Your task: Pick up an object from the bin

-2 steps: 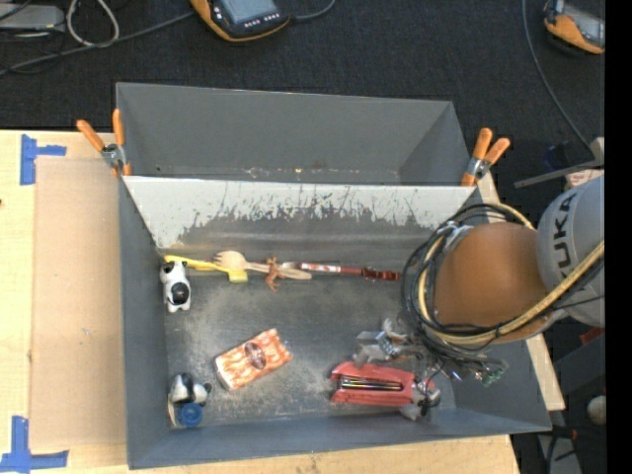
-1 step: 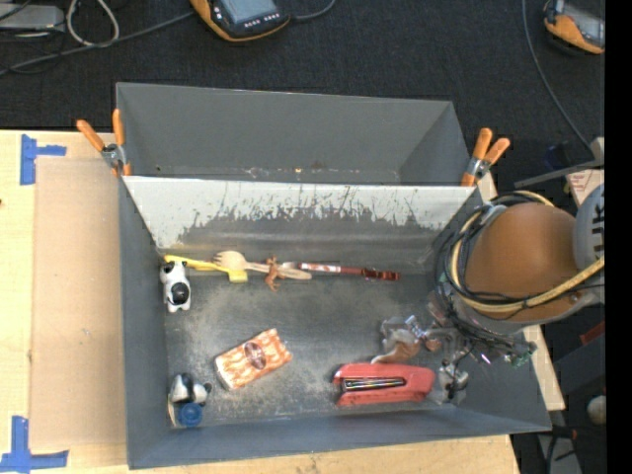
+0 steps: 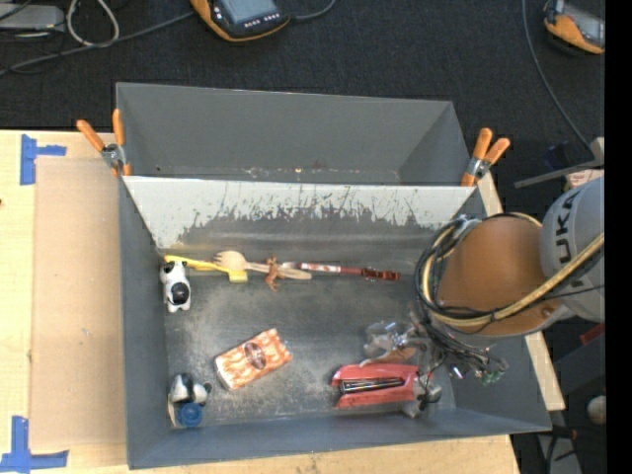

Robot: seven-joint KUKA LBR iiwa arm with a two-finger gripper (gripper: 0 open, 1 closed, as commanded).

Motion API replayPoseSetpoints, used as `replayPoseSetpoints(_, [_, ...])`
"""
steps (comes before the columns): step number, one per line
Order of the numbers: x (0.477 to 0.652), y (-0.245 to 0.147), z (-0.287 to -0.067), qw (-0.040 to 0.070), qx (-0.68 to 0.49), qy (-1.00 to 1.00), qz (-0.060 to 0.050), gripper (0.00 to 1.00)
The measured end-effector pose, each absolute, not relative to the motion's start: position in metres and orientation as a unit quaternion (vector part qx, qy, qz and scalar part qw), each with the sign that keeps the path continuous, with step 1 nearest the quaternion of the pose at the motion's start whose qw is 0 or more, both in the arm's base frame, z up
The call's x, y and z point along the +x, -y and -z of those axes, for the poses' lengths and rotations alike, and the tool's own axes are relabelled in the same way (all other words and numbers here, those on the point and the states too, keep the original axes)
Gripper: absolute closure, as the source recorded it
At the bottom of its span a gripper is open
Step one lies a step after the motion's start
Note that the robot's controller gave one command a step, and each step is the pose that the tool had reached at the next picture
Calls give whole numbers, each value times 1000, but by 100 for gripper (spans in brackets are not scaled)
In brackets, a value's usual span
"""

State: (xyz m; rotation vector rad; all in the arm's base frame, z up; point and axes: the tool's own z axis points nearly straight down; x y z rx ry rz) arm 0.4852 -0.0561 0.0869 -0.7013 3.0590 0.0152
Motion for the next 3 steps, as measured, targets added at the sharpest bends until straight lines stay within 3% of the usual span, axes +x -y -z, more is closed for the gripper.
replayPoseSetpoints(1, [490, 60, -74, 4, -284, -959, -2, 100])
replayPoseSetpoints(2, [490, 59, -74, 4, -284, -959, -2, 100])
replayPoseSetpoints(3, [493, 64, -130, 1, -280, -960, -4, 100])
